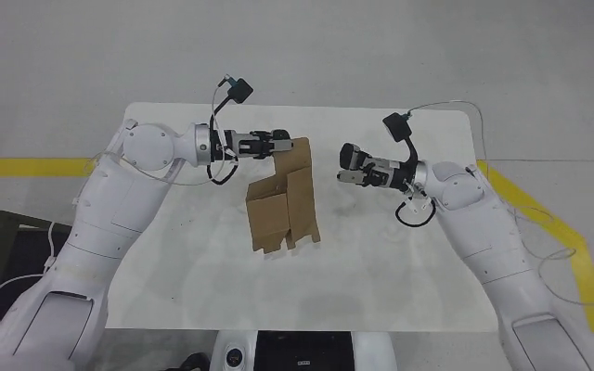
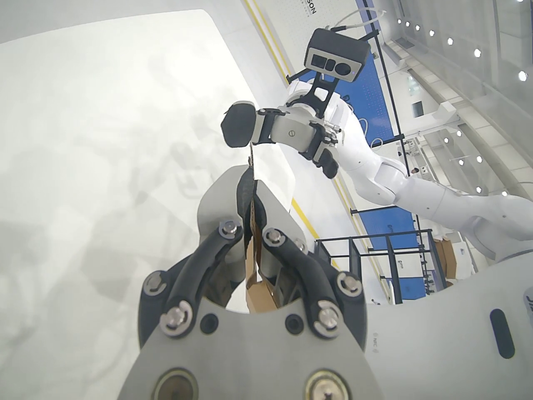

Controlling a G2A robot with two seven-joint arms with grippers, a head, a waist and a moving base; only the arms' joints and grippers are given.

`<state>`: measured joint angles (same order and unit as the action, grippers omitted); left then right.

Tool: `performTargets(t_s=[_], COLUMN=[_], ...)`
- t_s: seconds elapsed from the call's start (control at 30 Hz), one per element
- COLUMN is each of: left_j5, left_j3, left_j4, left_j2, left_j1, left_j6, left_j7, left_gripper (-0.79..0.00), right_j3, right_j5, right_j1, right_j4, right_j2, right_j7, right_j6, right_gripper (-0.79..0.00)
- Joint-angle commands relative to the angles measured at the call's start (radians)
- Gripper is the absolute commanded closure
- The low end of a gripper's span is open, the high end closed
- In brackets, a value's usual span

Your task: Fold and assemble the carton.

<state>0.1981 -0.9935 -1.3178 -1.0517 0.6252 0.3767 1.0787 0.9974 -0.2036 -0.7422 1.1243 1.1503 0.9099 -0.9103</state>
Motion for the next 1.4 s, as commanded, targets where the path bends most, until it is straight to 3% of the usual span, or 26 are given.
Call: performTargets(t_s=[0.0,0.37,0.73,1.2,1.23,1.3,1.37], left_j5=[0.009,0.098,0.109,0.133,0.134,0.139,0.142], left_j3=[0.002,-0.004,-0.005,0.01,0.009,0.009,0.008], left_j4=[0.001,0.015,0.042,0.05,0.048,0.045,0.04], left_j2=[-0.002,-0.008,-0.013,-0.023,-0.023,-0.023,-0.024], left_j1=[-0.003,-0.015,-0.028,-0.033,-0.032,-0.029,-0.026], left_j6=[0.003,0.011,0.022,0.024,0.022,0.019,0.016], left_j7=[-0.003,0.045,0.05,0.061,0.062,0.064,0.065], left_gripper=[0.0,0.0,0.0,0.0,0.0,0.0,0.0], right_j3=[-0.035,-0.2,-0.201,-0.245,-0.249,-0.259,-0.268], right_j5=[-0.024,-0.204,-0.188,-0.241,-0.242,-0.245,-0.247], right_j1=[0.018,0.08,0.073,0.065,0.067,0.07,0.074], right_j4=[-0.022,-0.085,-0.068,-0.018,-0.018,-0.017,-0.018], right_j2=[0.003,0.0,-0.004,0.012,0.013,0.015,0.016], right_j7=[-0.011,-0.081,-0.096,-0.027,-0.027,-0.025,-0.022], right_j6=[-0.011,-0.081,-0.058,-0.027,-0.027,-0.025,-0.022], right_gripper=[-0.785,-0.785,-0.785,-0.785,-0.699,-0.382,-0.311])
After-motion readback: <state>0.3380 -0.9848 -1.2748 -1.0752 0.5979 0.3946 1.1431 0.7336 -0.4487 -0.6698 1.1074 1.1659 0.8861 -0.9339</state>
